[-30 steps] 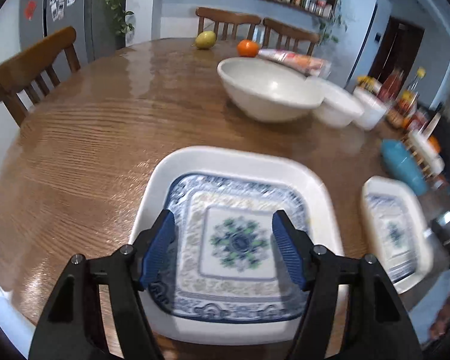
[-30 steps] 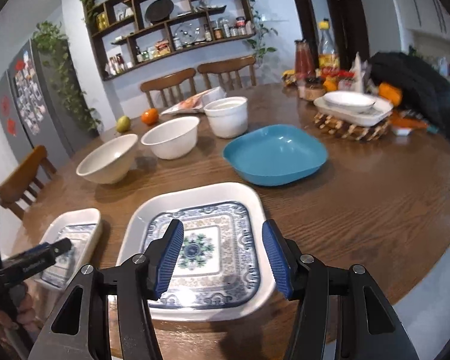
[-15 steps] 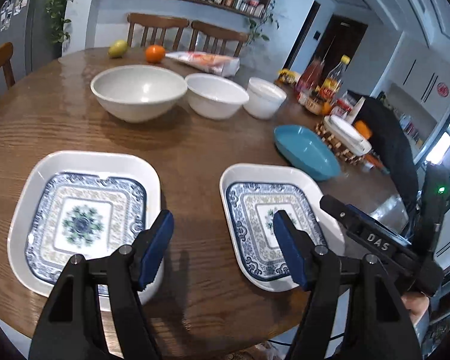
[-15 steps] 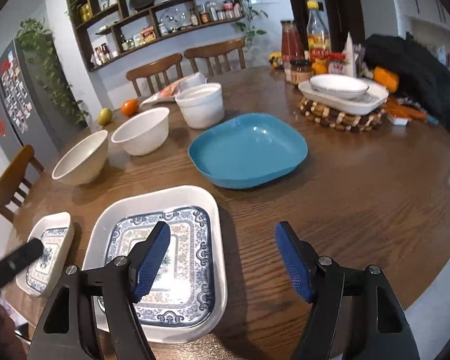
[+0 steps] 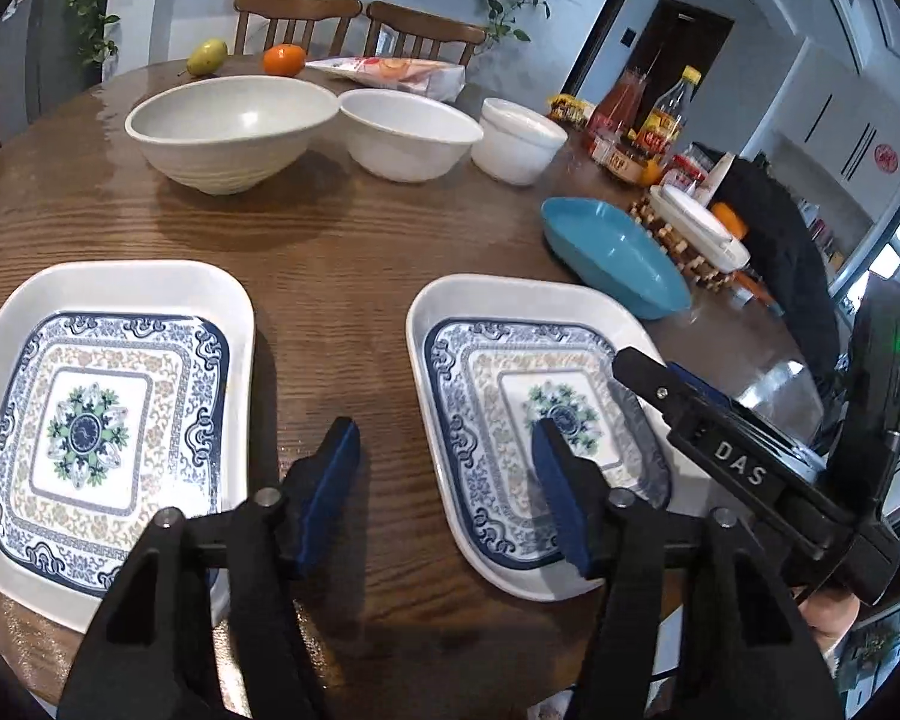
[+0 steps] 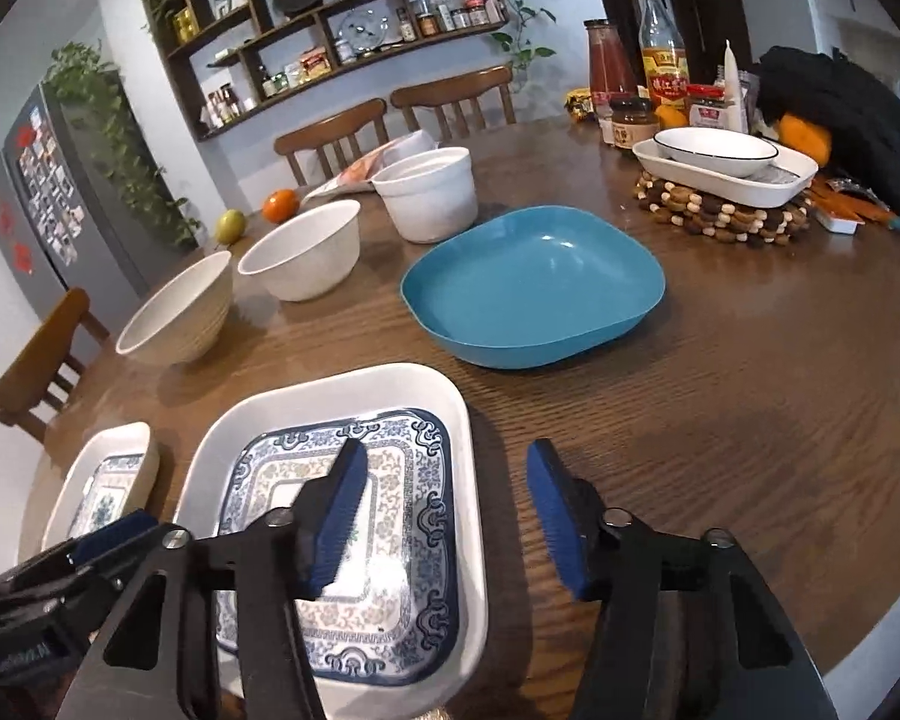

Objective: Organize plates and bowls

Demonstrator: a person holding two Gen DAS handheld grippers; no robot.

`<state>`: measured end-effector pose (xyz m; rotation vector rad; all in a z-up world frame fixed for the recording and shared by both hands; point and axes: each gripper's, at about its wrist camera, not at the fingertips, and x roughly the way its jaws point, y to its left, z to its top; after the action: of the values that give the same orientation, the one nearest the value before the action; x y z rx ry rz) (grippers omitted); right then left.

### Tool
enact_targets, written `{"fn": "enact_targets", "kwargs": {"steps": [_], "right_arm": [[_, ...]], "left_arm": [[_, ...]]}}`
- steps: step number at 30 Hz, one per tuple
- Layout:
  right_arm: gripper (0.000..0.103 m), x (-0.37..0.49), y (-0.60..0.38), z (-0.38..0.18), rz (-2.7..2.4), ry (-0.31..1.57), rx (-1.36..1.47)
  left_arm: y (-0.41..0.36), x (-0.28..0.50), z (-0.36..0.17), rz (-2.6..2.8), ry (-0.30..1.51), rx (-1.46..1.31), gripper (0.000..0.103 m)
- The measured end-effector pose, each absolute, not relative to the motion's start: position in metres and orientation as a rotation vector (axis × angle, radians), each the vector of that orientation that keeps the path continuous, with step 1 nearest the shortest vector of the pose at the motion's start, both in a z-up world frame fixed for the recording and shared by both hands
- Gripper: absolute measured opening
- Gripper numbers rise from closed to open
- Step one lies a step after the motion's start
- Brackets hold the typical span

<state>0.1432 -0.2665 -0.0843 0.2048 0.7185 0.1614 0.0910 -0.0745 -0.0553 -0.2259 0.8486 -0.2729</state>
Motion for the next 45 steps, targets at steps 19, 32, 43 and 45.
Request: {"fn": "enact_targets", "kwargs": {"steps": [19, 32, 43, 45], "right_arm": [[0.036, 0.135, -0.231, -0.077, 0.263, 0.695, 0.134], [0.038, 0.131, -0.232, -0.081, 0.237, 0.692, 0.134], [0.078, 0.107, -0.227, -0.042, 0.267, 0.575, 0.265], [0.078, 0.111, -0.220, -0.042, 0.344, 0.613, 0.368]], "left_arm": [[-0.067, 0.069, -0.046, -0.192, 0.827, -0.230, 0.044], [-0.059, 0.058, -0.030, -0.177, 0.753, -0.201, 0.062], [0.067, 0.023, -0.013, 0.131, 0.606, -0.311, 0.069], [0.087, 0.019, -0.017, 0.007, 0.613, -0.397, 0.069]]}}
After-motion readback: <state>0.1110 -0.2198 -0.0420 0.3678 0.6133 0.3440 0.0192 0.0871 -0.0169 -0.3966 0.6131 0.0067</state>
